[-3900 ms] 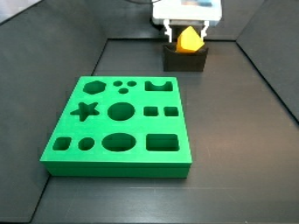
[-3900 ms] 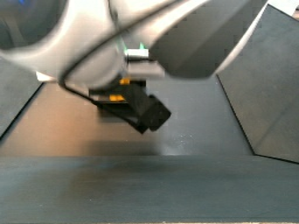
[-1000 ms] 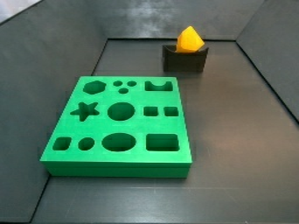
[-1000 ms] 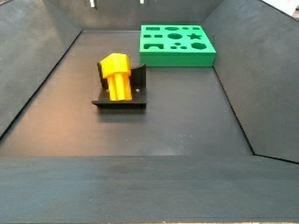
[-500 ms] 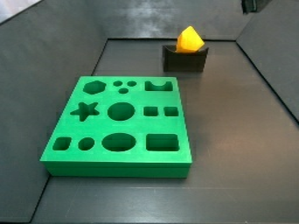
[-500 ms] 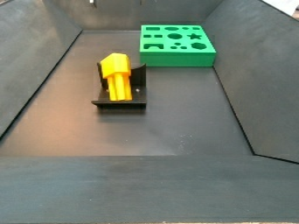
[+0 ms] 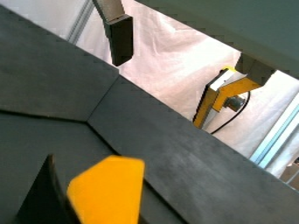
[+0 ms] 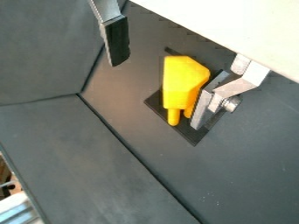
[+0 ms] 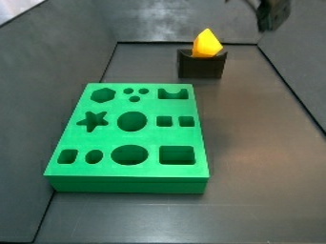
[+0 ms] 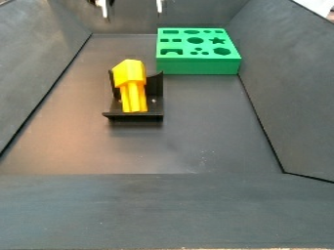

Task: Pick up the 3 prong object. Move up. Place the 3 prong object on the fixture. Regrasp the 3 prong object. Move to above the board. Insert the 3 prong object.
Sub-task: Regrasp the 3 prong object.

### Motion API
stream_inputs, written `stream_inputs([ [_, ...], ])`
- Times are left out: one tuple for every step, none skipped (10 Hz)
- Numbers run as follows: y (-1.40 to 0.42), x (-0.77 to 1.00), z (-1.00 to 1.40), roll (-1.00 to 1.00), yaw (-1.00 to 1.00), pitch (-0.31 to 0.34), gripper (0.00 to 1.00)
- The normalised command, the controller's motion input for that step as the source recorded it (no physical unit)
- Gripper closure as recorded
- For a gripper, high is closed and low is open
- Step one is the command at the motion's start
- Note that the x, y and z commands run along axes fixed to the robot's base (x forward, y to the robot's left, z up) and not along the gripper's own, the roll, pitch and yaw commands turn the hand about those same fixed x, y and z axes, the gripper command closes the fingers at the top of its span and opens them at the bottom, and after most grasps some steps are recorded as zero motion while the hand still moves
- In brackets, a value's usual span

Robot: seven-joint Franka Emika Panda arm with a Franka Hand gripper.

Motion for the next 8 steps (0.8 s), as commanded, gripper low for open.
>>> stream_inputs([
  [0.06, 0.06, -1.0, 0.21, 0.19, -0.002, 0.0],
  [0.05, 0.08, -1.0, 0.17, 0.16, -0.026, 0.0],
  [0.04, 0.09, -1.0, 0.14, 0.14, -0.043, 0.0],
  [0.04, 0.1, -1.0, 0.12, 0.11, -0.064, 0.0],
  [0.03, 0.11, -1.0, 0.11, 0.09, -0.073, 0.0],
  [0.03, 0.11, -1.0, 0.1, 0.06, -0.081, 0.0],
  [0.02, 0.12, -1.0, 0.09, 0.05, -0.083, 0.0],
  [0.01, 0.11, -0.86, 0.07, 0.02, -0.081, 0.0],
])
